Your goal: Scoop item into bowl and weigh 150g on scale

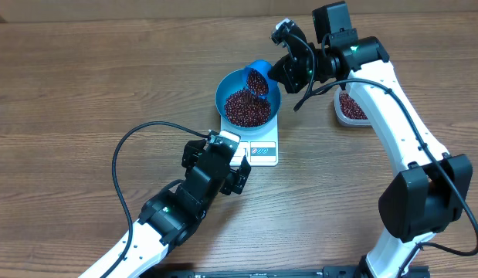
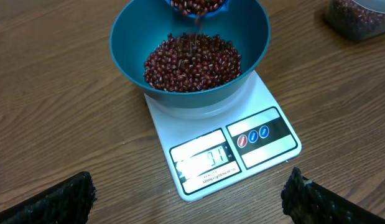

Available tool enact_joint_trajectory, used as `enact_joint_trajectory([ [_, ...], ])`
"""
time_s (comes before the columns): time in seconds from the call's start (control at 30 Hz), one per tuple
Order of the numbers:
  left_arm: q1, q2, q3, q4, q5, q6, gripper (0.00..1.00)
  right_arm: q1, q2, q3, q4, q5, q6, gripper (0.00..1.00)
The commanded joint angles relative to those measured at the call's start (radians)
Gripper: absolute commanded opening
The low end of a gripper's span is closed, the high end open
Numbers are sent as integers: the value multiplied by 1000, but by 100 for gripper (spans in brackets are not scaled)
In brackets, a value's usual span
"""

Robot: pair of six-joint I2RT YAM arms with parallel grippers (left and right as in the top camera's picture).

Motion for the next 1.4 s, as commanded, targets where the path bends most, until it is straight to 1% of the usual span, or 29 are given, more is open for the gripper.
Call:
enact_joint_trajectory([
  [0.0,6,6,-8,1,-18,19,99,7,-49,35,5,-2,-41,4],
  [0.5,6,6,-8,1,-18,19,100,17,-49,35,-5,-2,-139,4],
  [0.97,6,6,-8,1,-18,19,100,19,-49,35,-8,-2,-172,4],
  [1.1,6,6,-8,1,-18,19,99,19,-49,35,-23,-9,-216,4],
  [1.37,6,6,-8,1,-18,19,100,20,-49,35,-31,-9,-225,4],
])
